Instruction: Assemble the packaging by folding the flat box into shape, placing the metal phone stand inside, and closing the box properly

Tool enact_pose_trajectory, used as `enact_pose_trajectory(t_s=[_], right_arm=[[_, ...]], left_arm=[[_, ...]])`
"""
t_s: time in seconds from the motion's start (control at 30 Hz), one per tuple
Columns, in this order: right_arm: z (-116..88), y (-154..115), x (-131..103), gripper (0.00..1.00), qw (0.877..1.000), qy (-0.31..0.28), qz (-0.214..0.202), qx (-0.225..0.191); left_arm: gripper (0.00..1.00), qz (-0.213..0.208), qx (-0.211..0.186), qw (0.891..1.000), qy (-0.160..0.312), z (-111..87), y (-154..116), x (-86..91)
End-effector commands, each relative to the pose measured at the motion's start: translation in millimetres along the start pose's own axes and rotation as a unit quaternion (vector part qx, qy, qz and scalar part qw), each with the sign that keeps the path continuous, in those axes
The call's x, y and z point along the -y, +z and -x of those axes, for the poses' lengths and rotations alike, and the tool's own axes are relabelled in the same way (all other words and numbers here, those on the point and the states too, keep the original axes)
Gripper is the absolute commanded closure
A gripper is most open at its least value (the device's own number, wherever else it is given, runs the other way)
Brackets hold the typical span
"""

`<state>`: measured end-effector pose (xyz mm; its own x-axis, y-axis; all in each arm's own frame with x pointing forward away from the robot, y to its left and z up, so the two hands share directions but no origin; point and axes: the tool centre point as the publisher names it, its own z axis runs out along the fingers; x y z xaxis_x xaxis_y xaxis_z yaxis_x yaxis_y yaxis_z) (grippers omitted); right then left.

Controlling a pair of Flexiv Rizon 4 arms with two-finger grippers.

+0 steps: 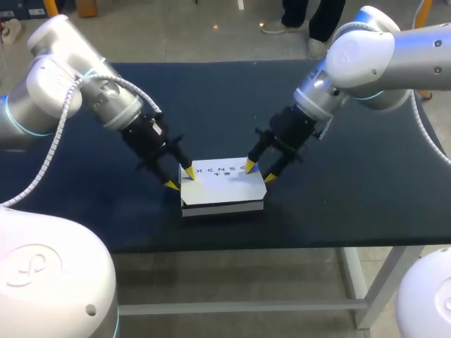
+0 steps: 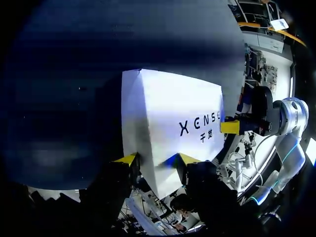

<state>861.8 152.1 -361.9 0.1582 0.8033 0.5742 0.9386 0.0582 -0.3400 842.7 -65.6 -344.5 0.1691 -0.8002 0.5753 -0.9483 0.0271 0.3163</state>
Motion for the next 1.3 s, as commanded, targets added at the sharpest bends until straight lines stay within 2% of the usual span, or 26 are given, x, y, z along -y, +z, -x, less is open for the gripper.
enact_pose_trajectory(t_s=[0.03,0.37,0.57,1.3], right_arm=[[-4.3,-1.0,0.0,0.46,1.000,0.000,-0.004,0.002],[-7.5,-5.0,1.2,0.45,1.000,0.001,-0.009,0.009],[-8.8,-5.5,-0.6,0.48,1.000,0.001,-0.018,0.010],[-17.3,-10.5,-4.3,0.50,0.999,0.008,-0.042,0.023]], left_arm=[[0.48,0.002,0.004,1.000,-0.001,-3.7,1.1,1.6],[0.45,0.006,0.009,1.000,-0.007,-6.3,-0.7,1.7],[0.49,0.016,0.006,1.000,-0.010,-7.9,-2.4,3.2],[0.46,0.042,0.010,0.999,-0.030,-12.6,-8.4,7.0]])
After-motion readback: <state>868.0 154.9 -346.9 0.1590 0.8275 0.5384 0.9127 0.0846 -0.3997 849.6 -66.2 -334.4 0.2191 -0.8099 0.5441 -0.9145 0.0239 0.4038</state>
